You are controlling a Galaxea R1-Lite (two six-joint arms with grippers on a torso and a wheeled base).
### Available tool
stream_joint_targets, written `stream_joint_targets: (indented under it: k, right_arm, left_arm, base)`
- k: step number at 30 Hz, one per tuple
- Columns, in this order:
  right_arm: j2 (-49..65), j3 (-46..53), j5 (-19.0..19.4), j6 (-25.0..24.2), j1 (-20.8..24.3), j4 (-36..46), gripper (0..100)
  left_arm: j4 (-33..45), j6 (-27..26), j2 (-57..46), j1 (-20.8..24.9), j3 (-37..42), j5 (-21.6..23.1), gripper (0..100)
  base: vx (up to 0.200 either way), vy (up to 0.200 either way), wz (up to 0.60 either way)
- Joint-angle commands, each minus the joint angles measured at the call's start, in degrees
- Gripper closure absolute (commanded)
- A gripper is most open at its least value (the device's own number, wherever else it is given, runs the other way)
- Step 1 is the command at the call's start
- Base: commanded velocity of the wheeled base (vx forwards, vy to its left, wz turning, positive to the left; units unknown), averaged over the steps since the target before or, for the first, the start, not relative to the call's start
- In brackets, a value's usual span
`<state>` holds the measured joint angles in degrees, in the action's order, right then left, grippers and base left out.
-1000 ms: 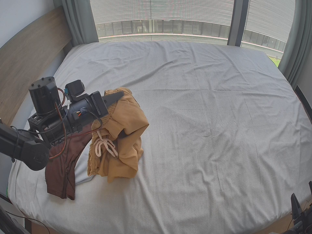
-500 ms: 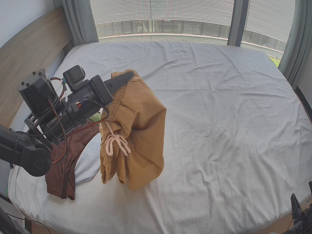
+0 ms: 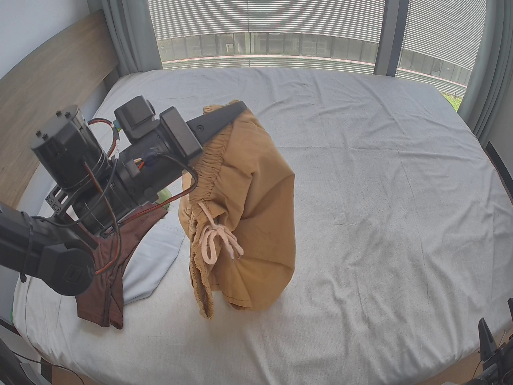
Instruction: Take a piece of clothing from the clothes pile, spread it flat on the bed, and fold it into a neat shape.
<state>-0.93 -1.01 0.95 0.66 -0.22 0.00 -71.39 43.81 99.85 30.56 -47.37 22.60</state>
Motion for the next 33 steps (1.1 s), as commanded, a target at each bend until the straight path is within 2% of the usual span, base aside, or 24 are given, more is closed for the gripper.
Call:
stream_joint_targets:
  k: [1, 8, 13, 24, 33]
  right_arm:
    - [0.9, 1.0, 0.0, 0.0, 0.0, 0.0, 0]
    - [0.9, 1.0, 0.0, 0.0, -0.1, 0.0, 0]
    - [0.9, 1.0, 0.0, 0.0, 0.0, 0.0, 0]
    - [0.9, 1.0, 0.0, 0.0, 0.0, 0.0, 0]
    - [0.9, 1.0, 0.0, 0.0, -0.1, -0.1, 0]
  left_arm:
    - [-1.8, 0.5, -0.2, 0.6, -0.3, -0.2, 100]
    - [-3.9, 4.0, -0.1, 2.0, -1.9, -0.6, 100]
    - [-9.2, 8.8, 0.0, 3.2, -2.4, -0.7, 100]
    - [-13.9, 10.8, 0.3, 3.3, -3.3, -0.5, 100]
    - [-14.0, 7.7, 4.3, 3.2, 0.0, -0.2, 100]
  base:
    - [0.0, 0.0, 0.0]
    - [0.0, 0.0, 0.0]
    - [0.0, 0.0, 0.0]
    - [0.0, 0.0, 0.0]
    - [0.0, 0.0, 0.0]
